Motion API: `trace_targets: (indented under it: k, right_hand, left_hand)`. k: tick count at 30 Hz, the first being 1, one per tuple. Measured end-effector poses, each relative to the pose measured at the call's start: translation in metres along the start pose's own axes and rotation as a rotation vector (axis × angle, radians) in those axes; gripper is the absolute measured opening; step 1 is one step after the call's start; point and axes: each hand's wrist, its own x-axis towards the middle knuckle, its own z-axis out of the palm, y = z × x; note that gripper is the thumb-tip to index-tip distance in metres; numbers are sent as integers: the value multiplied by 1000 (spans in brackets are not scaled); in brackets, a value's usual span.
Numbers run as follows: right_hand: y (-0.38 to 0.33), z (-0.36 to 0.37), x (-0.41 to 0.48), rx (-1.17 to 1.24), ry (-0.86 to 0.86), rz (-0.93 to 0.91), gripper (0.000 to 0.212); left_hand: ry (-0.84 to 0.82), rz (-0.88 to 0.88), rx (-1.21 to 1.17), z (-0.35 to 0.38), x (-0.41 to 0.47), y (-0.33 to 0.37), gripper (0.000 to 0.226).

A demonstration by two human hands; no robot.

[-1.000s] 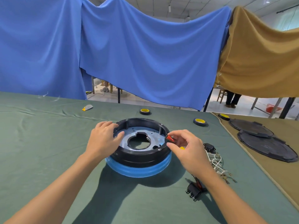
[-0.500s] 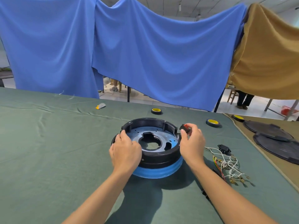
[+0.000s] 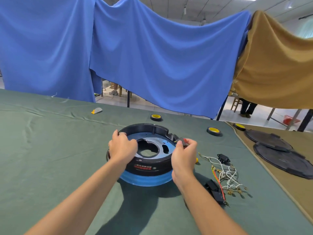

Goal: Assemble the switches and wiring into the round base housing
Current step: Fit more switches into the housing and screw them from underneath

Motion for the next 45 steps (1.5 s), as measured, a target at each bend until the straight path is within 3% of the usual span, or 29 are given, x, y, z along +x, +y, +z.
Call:
trace_targets:
  k: [3,7,11,13,17,20,24,28,35,45]
  right_hand:
    - [-7,-7,16,80,14,54,8]
    - [-9,-22,0,169,76,64,9]
    - [-1,-17,-32,201,-4,-14,17]
    - [1,-11,-33,193,-32,-50,12]
    - [5,-4,-7,178,-128,-68,17]
    - [4,-8,18,143,-247,-68,18]
    - [4,-25,34,87,-298,-139,15]
    - [8,-38,24,-21,-312,-286,16]
    - [16,-56,10,-163,-304,-419,21]
    - [29,-54,7,-318,-261,-509,18]
  left_hand:
    - [53,-105,10,7,-24,6,35]
    - [105,171,-100,-16,-3,-1,25]
    - [-101,386,-95,-21,10,-21,32]
    - [-160,411,-97,-16,10,-29,40]
    - [-112,372,-131,-9,-2,-27,44]
    - [-95,448,24,-4,-18,-25,41]
    - [-180,832,348,-18,-21,-40,50]
    - [-33,1013,390,-22,-21,-36,30]
    - [247,972,499,16,-36,-23,25]
    - [328,1058,553,49,-44,1,29]
